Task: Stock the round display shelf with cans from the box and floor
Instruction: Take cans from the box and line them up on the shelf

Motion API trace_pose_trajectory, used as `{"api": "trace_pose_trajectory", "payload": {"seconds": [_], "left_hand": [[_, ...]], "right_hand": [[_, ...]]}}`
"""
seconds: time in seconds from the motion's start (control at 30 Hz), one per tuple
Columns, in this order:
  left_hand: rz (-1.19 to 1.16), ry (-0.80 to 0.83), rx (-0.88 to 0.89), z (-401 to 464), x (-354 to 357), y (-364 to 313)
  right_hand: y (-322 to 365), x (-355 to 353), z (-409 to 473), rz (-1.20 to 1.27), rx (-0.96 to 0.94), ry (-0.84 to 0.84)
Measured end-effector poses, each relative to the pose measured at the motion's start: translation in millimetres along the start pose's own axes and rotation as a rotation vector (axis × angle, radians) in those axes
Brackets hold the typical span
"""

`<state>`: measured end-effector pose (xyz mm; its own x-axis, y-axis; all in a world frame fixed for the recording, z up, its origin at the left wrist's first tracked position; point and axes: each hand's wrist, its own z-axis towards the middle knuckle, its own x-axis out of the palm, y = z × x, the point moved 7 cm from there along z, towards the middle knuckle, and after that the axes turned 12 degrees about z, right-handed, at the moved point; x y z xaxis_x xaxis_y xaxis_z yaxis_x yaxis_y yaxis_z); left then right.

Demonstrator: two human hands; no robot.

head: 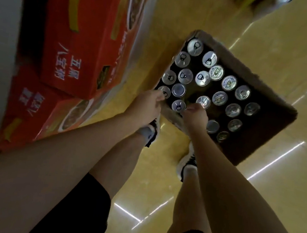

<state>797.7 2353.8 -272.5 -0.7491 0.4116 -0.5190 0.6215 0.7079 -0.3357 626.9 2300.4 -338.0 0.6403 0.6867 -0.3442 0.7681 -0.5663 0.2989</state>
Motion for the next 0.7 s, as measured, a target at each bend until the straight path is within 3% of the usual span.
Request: {"api": "trace_pose_trajectory", "payload": {"seconds": [0.2,0.37,0.7], "left_hand": [[0.112,0.06,0.09,42.6,40.9,11.3],[0.191,0.07,0.11,56.9,59.9,18.4],[0.193,0.103,0.075,34.3,42.3,6.9]], "right_hand": [[-27.6,39.7,53.0,-0.017,0.041,-0.067],[-31.3,57.4,72.3,-0.265,0.062,-0.1],[-19.2,18.5,45.1,-0.33,0.024,-0.149]]}}
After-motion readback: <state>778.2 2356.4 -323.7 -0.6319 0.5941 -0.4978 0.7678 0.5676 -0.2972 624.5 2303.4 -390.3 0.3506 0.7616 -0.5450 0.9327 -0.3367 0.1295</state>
